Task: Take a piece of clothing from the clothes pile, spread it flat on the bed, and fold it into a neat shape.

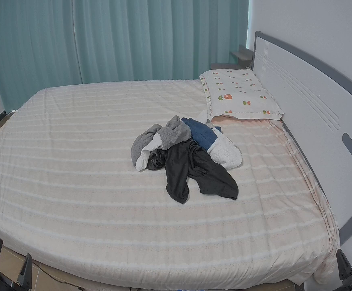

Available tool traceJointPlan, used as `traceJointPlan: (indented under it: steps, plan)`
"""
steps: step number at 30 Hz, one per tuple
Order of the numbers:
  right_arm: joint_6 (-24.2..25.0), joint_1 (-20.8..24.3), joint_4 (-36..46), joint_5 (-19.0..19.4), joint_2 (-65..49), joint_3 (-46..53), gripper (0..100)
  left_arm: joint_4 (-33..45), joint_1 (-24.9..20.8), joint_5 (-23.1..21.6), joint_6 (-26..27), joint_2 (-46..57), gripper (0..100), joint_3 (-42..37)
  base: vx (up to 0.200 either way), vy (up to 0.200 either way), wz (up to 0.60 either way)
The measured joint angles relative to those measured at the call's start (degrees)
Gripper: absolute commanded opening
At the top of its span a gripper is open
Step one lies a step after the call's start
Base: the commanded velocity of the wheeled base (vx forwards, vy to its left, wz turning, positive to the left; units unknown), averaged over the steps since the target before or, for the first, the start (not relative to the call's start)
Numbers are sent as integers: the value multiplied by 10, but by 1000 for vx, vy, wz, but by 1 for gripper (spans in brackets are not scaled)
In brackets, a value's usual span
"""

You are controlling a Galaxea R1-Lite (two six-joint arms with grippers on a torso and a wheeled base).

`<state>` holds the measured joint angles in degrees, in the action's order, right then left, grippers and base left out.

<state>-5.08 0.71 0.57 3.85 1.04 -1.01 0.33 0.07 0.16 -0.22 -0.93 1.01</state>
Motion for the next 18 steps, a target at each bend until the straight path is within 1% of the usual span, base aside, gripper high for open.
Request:
traceJointPlan:
  steps: [14, 18]
  plan:
    - [-1, 9, 2, 1, 14, 0, 100, 0, 0, 0, 2, 0, 100, 0, 0, 0, 0]
    - [4, 22, -3, 3, 24, 0, 100, 0, 0, 0, 2, 0, 100, 0, 0, 0, 0]
